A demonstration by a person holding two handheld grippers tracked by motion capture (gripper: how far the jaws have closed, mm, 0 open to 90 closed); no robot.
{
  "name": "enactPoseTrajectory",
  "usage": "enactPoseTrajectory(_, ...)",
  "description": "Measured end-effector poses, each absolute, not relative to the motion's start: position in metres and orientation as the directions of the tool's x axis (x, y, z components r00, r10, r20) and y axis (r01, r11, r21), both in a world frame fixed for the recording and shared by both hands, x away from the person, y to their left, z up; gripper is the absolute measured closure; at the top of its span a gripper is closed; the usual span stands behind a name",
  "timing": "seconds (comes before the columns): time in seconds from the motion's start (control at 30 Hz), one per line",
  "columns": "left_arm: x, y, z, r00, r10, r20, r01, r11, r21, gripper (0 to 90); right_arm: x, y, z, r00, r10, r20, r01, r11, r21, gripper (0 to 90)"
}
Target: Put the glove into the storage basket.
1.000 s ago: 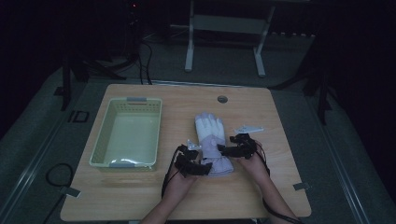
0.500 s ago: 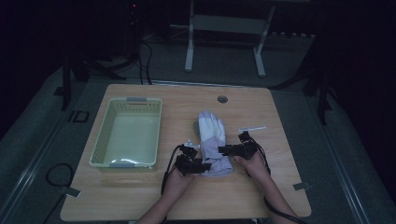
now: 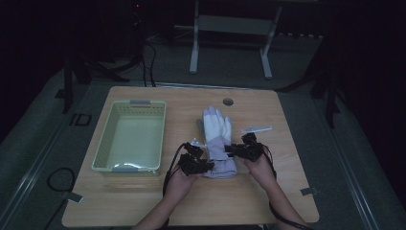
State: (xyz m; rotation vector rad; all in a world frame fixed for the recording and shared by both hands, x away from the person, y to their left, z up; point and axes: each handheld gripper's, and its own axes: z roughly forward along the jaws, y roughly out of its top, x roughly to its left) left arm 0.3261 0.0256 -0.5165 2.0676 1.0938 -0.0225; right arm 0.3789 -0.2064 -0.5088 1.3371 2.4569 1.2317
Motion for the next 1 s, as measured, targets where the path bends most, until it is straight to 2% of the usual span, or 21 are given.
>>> enactPoseTrajectory(0.6, 0.328, 0.059, -0.474, 0.632, 0.706, -0.318, 0.691, -0.329, 0.644, 74.1, 0.376, -0.17, -0.464, -0.628, 0.742, 0.236, 0.614, 0.286, 0.736, 79.9)
enactPoseTrajectory(1.0, 0.332, 0.103, -0.443, 0.602, 0.739, -0.301, 0.703, -0.313, 0.638, 74.1, 0.379, -0.12, -0.432, -0.637, 0.747, 0.189, 0.578, 0.3, 0.759, 80.0)
